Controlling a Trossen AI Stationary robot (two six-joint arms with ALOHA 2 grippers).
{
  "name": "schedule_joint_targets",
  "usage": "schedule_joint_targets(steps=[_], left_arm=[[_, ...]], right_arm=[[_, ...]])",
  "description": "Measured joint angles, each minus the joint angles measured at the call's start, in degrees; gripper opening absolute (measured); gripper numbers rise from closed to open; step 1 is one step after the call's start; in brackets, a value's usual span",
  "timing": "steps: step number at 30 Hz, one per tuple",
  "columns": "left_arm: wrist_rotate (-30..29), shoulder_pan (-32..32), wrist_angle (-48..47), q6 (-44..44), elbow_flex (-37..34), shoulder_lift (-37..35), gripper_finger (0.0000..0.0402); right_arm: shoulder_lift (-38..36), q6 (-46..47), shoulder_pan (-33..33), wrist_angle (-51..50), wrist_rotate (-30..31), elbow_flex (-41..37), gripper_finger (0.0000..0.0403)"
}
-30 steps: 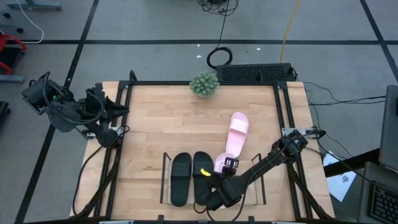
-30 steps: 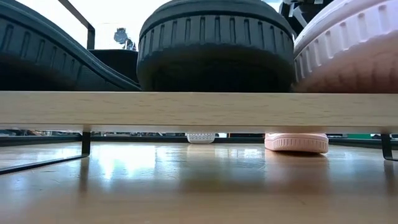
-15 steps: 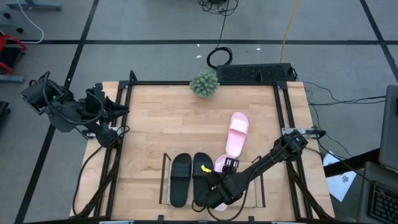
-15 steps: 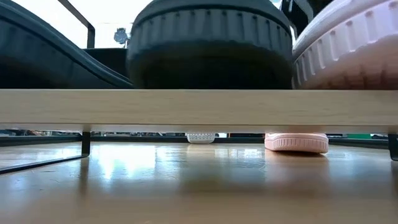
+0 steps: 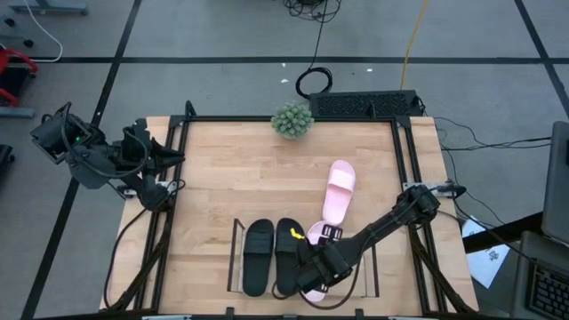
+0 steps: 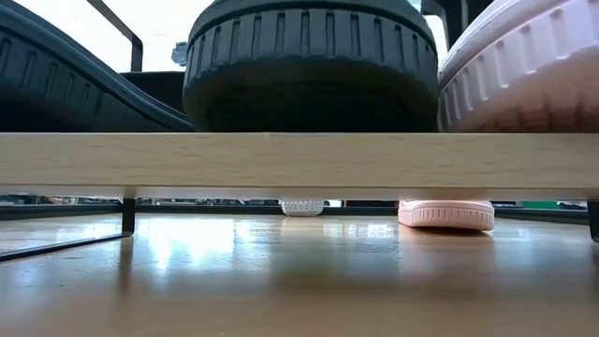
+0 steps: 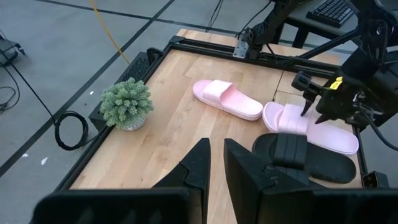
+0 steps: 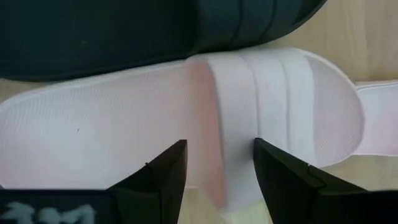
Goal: Pick and place slides into the shelf
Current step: Put the left pink slide on the shelf, then put the pink slide on the shelf
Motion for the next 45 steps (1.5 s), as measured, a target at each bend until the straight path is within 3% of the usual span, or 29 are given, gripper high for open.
schedule_joint_targets(steps=[12,16,19,23,29,34,41,45], left_arm=[[-0.13,0.01,-0.02,-0.11,0.0,0.0,0.0047],[-0.16,0.01,-0.02,-0.16,0.0,0.02,0.0047],[-0.4,0.0,-0.02,-0.35,0.0,0.0,0.0047],[-0.54,0.01,-0.02,-0.45,0.0,0.0,0.0047],[-0.57,0.01,0.0,-1.85,0.0,0.04,0.0047],[-0.6,0.01,-0.02,-2.29,0.0,0.27,0.0047],[-2.94,-0.02,-0.02,-2.58,0.0,0.48,0.0047],[-5.3,0.01,-0.02,-3.01,0.0,1.12,0.0047]], right_arm=[[-5.56,0.03,-0.02,5.8,-0.5,0.0,0.0174],[-9.13,1.53,-0.04,2.76,3.31,0.0,0.0174],[-12.56,2.37,-0.43,-2.39,9.95,0.0,0.0174],[-16.39,-0.82,-3.94,-8.79,14.42,0.04,0.0174],[-18.25,-16.14,-14.94,-9.4,9.08,-4.34,0.0173],[-22.06,-26.74,-23.05,-9.64,7.16,-15.29,0.0173],[-32.55,-30.48,-27.85,1.05,-1.39,-31.34,0.0173],[-34.58,-31.86,-27.87,7.49,-4.12,-36.42,0.0173]])
